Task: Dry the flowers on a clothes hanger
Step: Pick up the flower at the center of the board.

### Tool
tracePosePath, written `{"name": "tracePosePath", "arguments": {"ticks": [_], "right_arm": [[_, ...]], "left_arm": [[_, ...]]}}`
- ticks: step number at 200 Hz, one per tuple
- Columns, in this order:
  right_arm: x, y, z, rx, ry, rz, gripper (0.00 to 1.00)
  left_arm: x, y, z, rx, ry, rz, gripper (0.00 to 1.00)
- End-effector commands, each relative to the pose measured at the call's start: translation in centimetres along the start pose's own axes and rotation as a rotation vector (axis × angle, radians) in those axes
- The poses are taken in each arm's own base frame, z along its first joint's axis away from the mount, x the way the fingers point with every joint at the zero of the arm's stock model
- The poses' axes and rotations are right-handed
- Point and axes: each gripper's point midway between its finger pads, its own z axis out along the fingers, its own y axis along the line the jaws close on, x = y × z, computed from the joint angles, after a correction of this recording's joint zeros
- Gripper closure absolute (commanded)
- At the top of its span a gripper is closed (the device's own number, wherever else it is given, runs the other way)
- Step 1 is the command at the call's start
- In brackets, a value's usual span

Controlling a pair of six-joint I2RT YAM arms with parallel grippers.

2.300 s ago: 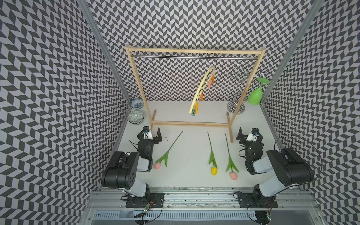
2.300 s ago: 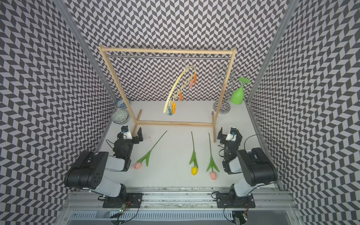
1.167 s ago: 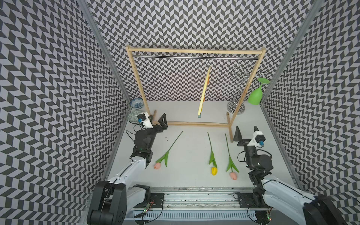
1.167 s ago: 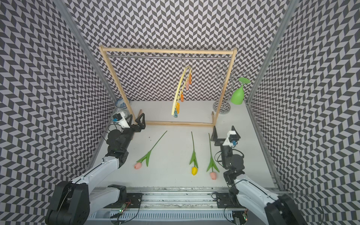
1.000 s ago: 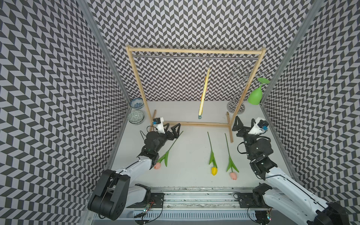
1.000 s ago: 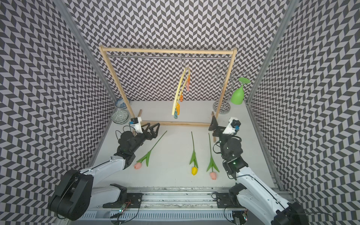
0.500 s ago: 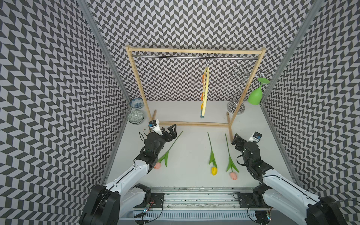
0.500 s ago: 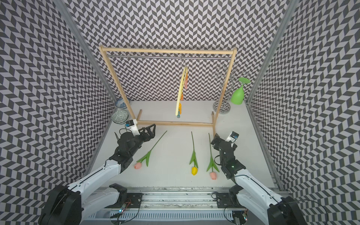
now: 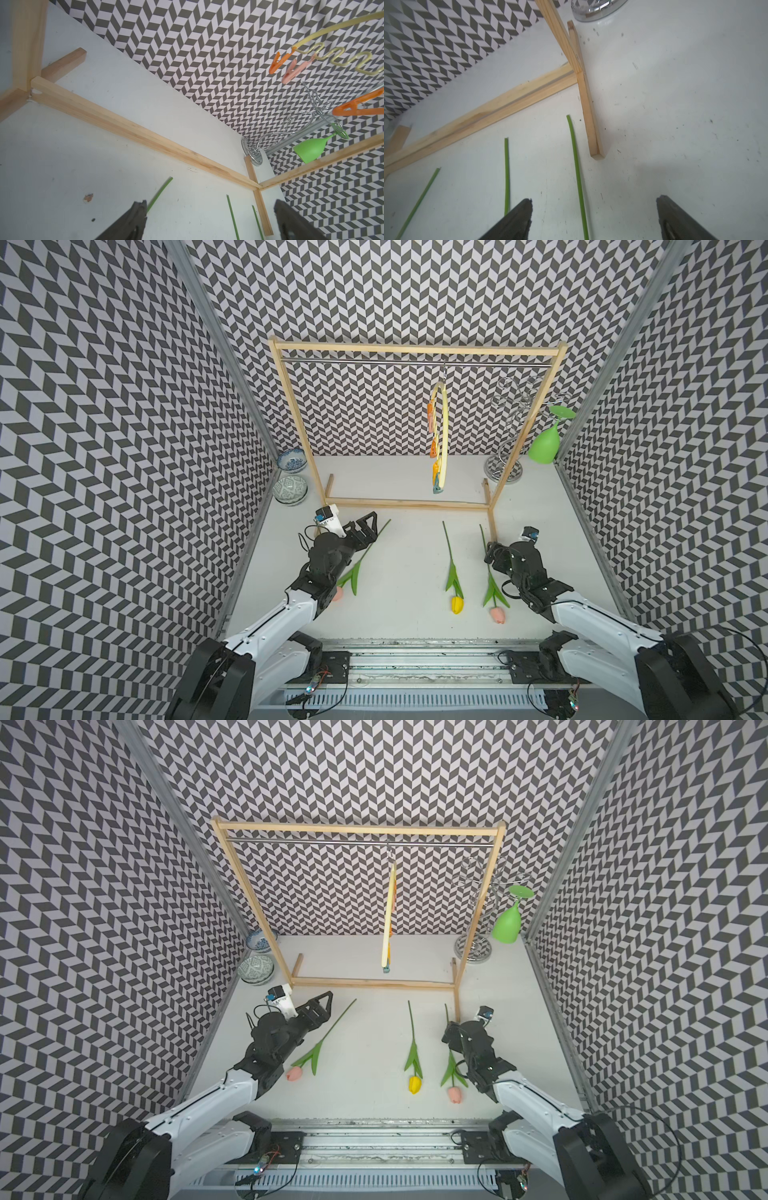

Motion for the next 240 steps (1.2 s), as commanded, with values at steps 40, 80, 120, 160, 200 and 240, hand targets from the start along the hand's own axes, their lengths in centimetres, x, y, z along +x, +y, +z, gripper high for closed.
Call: {"name": "tracePosePath", "arguments": {"ticks": [40,80,120,160,200,240], "right_arm": [[0.9,3.4,0.9,-0.095,0.083,-0.086,0.30],[1.3,4.3,0.7,-0.092,0.072,-0.130,0.39],[1.9,4.0,1.0,-0.025,0.099,-0.130,0.40],[4.1,2.9,1.3,0.020,0.183,-0.055,0.37],[5.1,2.5,2.2,0.060,0.219,-0.106,0.37],[6.4,2.7,3.1,0.064,0.265,-0.136,0.39]], "left_arm": [[1.5,-3.9,1.7,-0.043,-0.035,0.221,0.00],[1.9,-1.1,3.0,-0.250,-0.002,0.232,0.00],[1.4,-0.7,2.1,-0.222,-0.032,0.187,0.00],[0.2,0.3,0.4,-0.231,-0.125,0.082,0.00],[1.3,-1.5,-0.2,-0.056,-0.114,0.095,0.00],[1.9,-2.2,0.3,-0.025,-0.073,0.117,0.00]]}}
